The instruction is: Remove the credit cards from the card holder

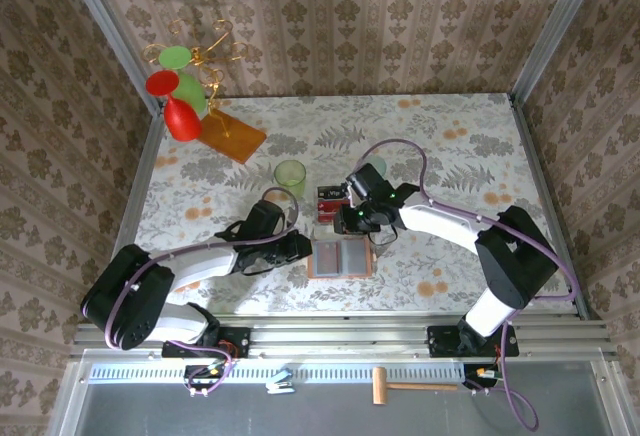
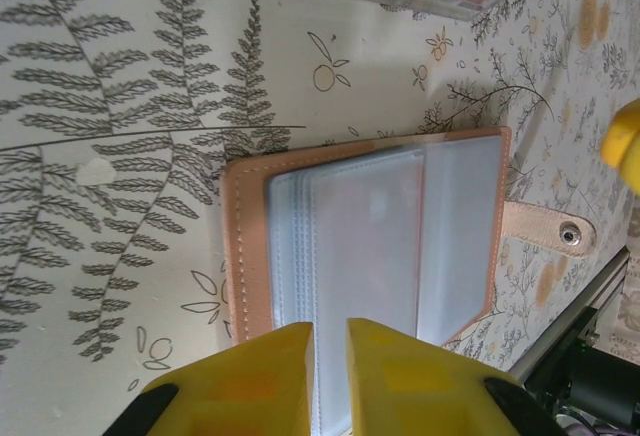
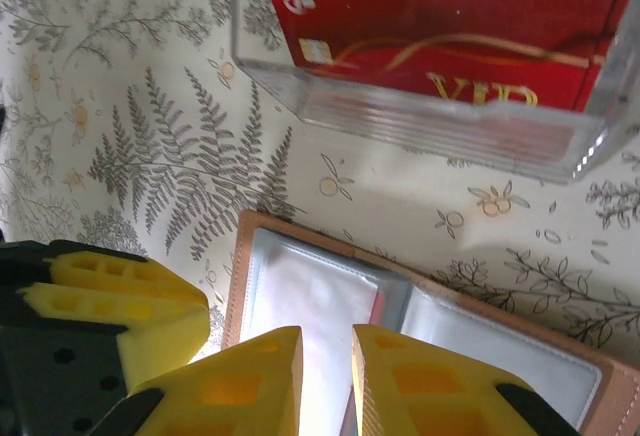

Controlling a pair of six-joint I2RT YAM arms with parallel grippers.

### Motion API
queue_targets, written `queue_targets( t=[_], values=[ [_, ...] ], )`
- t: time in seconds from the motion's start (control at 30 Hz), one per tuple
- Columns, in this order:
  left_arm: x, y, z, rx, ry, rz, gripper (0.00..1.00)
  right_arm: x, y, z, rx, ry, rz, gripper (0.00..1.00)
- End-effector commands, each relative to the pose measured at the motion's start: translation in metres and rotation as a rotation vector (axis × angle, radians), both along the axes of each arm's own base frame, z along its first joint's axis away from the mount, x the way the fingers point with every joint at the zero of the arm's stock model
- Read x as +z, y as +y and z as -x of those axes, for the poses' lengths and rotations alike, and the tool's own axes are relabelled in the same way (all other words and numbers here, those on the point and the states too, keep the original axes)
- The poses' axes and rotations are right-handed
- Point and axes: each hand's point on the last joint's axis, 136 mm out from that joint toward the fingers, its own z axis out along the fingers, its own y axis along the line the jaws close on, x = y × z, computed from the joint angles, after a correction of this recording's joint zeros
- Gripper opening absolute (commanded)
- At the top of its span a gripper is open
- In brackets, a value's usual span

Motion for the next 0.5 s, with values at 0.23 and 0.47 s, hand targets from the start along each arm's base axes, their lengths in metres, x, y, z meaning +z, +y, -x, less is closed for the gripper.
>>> queue_targets(
  t=[0.23,0.47],
  values=[
    [-0.005,0.000,0.001,0.003,0.015,-0.032,0.13,-0.012,0.007,0.023,-0.055,0.116,-0.098,0.20],
    [-0.011,0.003,0.004,-0.002,0.028,-0.045,0.12,-0.016,0.016,0.031,-0.066,0.157,-0.147,0.20]
  ],
)
